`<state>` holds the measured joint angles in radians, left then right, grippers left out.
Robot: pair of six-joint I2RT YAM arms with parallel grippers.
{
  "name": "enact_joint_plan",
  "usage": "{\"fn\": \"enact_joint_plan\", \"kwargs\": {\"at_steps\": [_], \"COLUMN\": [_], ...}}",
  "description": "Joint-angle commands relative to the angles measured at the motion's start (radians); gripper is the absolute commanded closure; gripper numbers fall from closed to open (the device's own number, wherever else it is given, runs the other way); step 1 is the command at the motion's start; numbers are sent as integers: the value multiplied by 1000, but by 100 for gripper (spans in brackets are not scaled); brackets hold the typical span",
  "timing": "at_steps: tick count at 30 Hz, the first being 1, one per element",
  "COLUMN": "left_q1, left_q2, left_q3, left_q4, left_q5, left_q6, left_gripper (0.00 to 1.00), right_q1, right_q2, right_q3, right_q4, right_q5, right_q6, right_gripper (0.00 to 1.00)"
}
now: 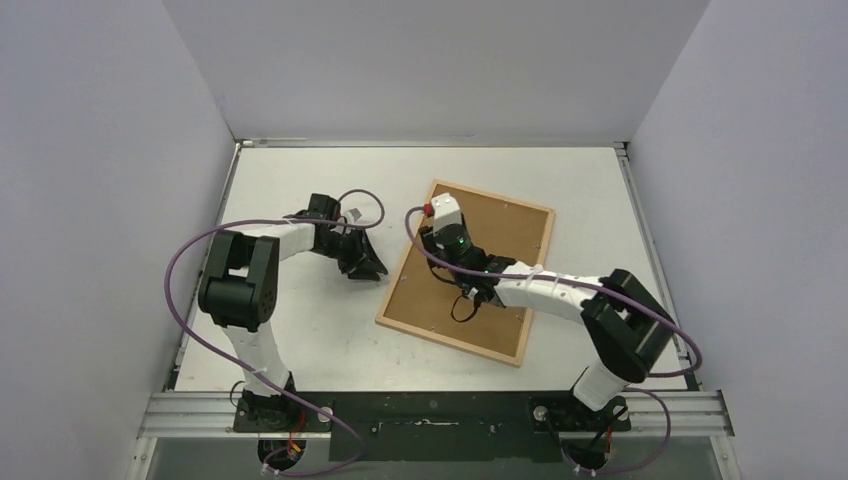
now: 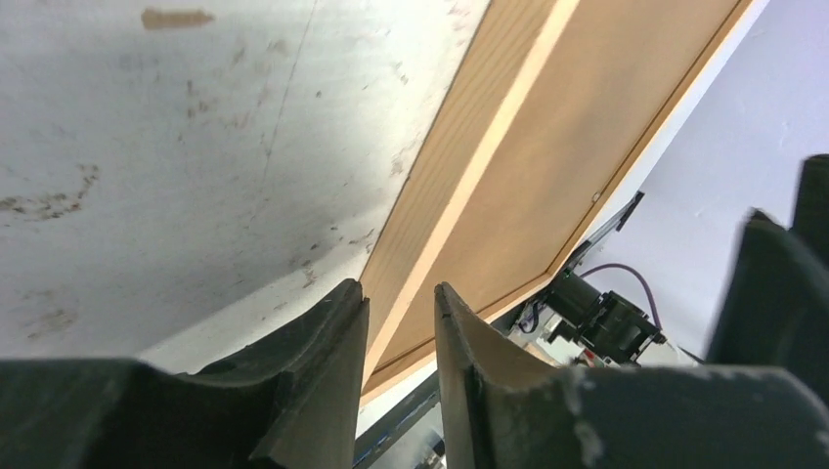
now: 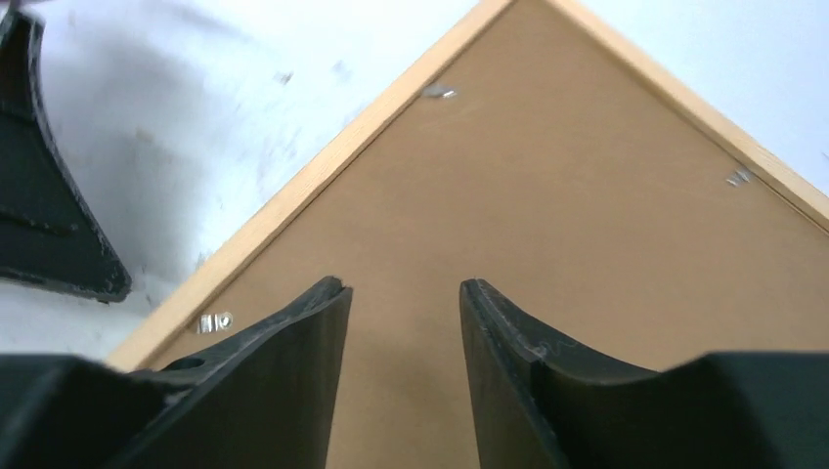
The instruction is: Put the photo into the frame
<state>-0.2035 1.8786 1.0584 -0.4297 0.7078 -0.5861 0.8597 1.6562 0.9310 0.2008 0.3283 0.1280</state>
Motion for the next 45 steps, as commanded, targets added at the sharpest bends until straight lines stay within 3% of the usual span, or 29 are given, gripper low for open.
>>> {"fn": "enact_joint_plan", "kwargs": {"at_steps": [1,4,8,14,20,28,33,37,45], "left_q1": [11,11,8,-18,-60,-84,-99,-131,-205], "left_q2": [-69,-84,-97,-88,-5,76,99,101,52], "left_q3": [66,80,87,100,168,229,231,210,82], "left_q4": [-7,-12,-7,62,82,93,108,104,183], "left_q5": [-20,-31,-56,-108,-160,-180,-122,-102,-86], "left_q6": [16,18,34,76,149,222,219,214,111], "left_gripper": [68,63,54,41,39,38,55,70,83], "right_q1": [-78,-156,-299,-483,-562,-618,-618,-619,-590], "right_q2": [-144,-194,-245,-281,-230,-212,-166,-154,-144], "right_q3": [14,45,56,18,-31,-128,-107,-54,163], "right_q4": [-165,-367,-609,-819,-860,-695,-683,-740,-879], "right_q5": [109,162,125,79,-2,-183,-231,-177,-101], "right_q6": [264,406,577,645,628,594,556,519,514], "right_gripper": [51,47,45,29,28,38,47,49,47]}}
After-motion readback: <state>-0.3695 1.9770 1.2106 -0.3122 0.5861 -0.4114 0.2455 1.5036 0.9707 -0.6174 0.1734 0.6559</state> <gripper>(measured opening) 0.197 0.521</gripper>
